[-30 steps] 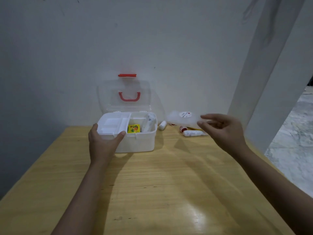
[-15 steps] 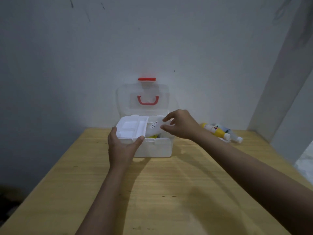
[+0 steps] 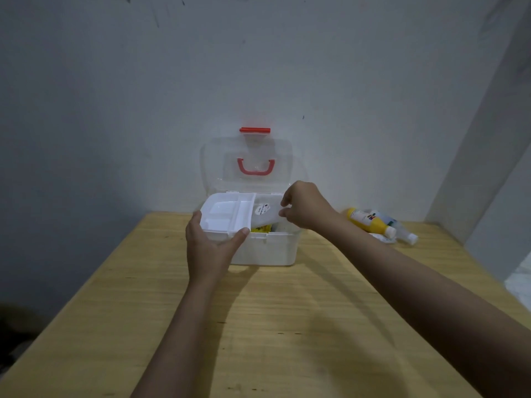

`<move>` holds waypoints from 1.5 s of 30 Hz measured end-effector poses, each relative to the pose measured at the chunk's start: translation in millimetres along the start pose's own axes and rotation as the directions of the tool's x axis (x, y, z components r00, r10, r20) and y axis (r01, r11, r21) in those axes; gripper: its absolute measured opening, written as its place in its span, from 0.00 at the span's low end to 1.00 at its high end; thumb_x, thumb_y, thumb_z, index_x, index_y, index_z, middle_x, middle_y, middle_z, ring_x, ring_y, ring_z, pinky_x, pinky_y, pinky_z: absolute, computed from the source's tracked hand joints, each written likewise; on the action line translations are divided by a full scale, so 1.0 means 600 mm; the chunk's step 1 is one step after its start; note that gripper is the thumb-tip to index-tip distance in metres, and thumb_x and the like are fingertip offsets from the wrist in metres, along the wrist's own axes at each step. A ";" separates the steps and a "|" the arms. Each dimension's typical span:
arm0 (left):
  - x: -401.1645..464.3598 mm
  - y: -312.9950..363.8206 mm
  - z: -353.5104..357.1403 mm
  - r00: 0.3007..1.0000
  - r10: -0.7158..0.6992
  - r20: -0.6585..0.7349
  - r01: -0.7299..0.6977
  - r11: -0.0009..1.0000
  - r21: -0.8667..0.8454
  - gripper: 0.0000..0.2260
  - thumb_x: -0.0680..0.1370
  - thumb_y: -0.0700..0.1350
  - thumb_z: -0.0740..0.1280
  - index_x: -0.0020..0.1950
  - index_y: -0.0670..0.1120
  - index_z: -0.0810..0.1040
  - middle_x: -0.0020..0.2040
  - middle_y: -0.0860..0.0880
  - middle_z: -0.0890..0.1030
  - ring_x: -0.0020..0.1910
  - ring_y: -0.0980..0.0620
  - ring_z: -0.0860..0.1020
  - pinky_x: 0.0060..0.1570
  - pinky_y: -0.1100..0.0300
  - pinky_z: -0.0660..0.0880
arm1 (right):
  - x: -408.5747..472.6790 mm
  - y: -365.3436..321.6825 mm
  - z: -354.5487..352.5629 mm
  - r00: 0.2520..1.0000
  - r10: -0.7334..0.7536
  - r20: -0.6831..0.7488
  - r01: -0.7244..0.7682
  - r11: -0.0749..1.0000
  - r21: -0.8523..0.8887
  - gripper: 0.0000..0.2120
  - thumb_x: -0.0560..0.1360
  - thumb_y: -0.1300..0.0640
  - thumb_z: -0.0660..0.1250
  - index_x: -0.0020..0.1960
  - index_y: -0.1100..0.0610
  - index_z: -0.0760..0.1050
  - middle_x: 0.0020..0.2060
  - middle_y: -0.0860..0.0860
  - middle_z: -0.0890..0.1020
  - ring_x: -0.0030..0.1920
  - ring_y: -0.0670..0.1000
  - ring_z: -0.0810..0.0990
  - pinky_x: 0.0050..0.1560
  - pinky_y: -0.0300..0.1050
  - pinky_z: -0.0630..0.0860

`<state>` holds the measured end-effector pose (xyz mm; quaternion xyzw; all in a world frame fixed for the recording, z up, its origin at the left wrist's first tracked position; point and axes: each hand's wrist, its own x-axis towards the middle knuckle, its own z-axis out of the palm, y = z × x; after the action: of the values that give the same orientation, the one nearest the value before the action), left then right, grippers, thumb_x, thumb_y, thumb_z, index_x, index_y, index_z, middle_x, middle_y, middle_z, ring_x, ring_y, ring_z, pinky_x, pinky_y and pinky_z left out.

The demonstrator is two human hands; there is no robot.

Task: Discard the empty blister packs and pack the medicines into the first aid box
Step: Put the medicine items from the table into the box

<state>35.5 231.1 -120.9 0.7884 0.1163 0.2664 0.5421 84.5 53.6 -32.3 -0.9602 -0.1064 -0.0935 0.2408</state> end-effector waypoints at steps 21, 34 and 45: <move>-0.005 0.004 -0.002 1.000 0.018 -0.010 -0.017 1.000 0.006 0.45 0.64 0.55 0.77 0.74 0.48 0.58 0.72 0.49 0.63 0.70 0.49 0.64 0.56 0.61 0.65 | 0.033 -0.019 0.063 0.988 0.109 0.111 -0.127 0.976 0.175 0.09 0.68 0.69 0.68 0.47 0.65 0.83 0.47 0.59 0.85 0.49 0.55 0.82 0.52 0.48 0.80; -0.003 0.002 -0.001 0.999 0.034 -0.014 -0.034 0.999 0.016 0.44 0.64 0.54 0.78 0.74 0.46 0.59 0.73 0.47 0.64 0.71 0.48 0.64 0.59 0.60 0.64 | -0.062 0.213 -0.044 0.938 0.208 -0.279 -0.167 0.972 0.164 0.11 0.72 0.64 0.66 0.53 0.58 0.81 0.52 0.56 0.84 0.50 0.53 0.81 0.50 0.39 0.71; -0.001 -0.004 0.002 0.999 0.030 -0.025 -0.031 0.999 -0.034 0.45 0.63 0.53 0.79 0.73 0.47 0.60 0.72 0.47 0.65 0.70 0.48 0.65 0.63 0.55 0.68 | -0.097 0.368 -0.026 0.818 0.477 -0.320 -0.466 0.877 0.117 0.15 0.69 0.46 0.70 0.54 0.49 0.81 0.56 0.57 0.79 0.59 0.61 0.73 0.54 0.52 0.73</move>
<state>35.9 230.8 -123.7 0.7772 0.1063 0.2864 0.5501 81.7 -153.6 -129.8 -0.9216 0.1759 -0.1931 0.2872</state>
